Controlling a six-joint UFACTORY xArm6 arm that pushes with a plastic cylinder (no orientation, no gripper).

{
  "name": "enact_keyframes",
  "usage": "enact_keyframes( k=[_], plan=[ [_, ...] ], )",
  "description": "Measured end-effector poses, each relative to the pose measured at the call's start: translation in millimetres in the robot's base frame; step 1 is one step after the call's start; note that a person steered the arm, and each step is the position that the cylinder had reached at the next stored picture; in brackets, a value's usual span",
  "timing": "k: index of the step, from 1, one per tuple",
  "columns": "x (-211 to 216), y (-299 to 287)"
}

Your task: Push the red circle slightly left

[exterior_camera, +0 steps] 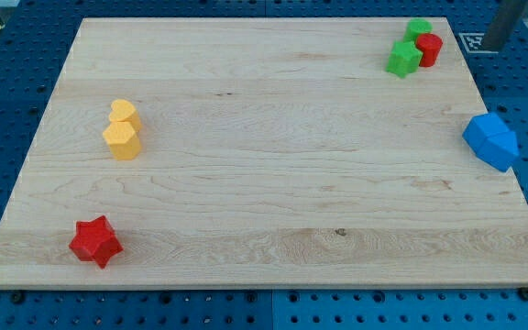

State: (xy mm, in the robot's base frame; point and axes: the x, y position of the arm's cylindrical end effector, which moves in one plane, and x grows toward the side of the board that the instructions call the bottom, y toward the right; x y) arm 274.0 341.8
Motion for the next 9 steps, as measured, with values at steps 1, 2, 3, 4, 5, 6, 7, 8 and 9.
enact_keyframes(
  k=[1, 2, 3, 4, 5, 6, 7, 8, 9],
  plan=[
    [2, -47],
    [12, -111],
    [22, -122],
    [15, -122],
    [-1, -123],
    [-2, -160],
    [-2, -223],
    [-8, -219],
    [-24, -180]
  ],
)
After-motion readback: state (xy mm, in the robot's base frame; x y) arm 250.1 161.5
